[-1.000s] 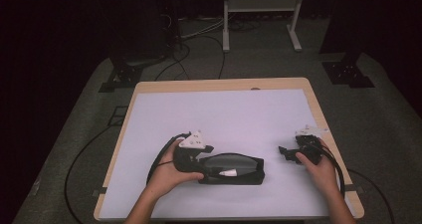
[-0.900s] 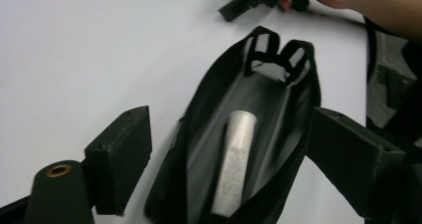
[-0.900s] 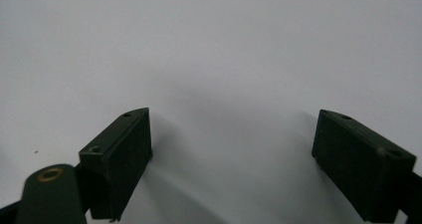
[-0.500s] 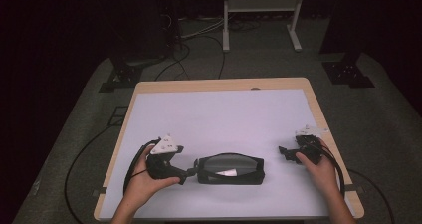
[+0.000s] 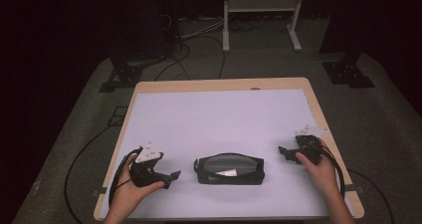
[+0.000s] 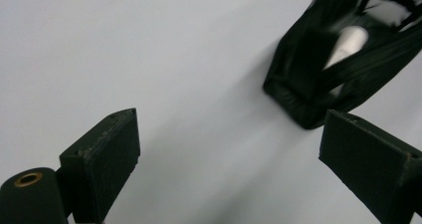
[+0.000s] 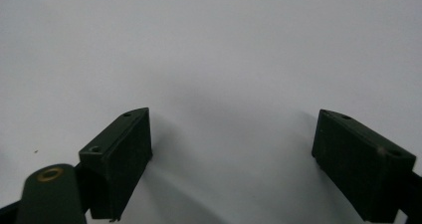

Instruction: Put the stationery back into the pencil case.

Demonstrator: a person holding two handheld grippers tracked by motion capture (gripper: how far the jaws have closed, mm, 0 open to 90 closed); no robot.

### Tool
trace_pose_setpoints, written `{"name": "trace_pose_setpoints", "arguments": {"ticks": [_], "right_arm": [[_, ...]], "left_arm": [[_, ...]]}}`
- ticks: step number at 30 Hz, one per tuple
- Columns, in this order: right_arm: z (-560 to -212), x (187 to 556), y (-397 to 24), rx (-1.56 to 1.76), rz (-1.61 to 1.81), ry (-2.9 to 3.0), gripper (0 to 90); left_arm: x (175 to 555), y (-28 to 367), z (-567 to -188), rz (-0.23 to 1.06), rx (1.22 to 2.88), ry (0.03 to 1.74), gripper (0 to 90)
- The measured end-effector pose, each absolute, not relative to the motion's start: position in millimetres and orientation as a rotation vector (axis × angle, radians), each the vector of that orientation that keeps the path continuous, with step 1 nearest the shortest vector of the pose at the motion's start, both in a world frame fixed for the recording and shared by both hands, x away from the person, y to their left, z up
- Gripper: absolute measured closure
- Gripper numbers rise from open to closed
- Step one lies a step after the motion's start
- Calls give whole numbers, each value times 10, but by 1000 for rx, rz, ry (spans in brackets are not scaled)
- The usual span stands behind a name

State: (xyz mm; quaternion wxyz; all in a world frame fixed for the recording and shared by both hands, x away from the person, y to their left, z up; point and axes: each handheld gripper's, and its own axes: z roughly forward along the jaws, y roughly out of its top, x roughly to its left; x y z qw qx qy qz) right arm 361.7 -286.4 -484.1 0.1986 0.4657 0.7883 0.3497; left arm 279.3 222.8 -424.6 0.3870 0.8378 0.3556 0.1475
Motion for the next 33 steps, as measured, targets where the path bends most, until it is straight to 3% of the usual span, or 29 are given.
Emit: {"name": "trace_pose_setpoints", "arguments": {"ticks": [21, 33], "right_arm": [[-4841, 3617, -2865, 1298, 977, 2206, 147], [-4840, 3617, -2865, 1300, 977, 2205, 147]], "left_arm": [[2747, 2677, -4617, 459, 2136, 1104, 84], [2746, 2700, -4742, 465, 2174, 1108, 46]]}}
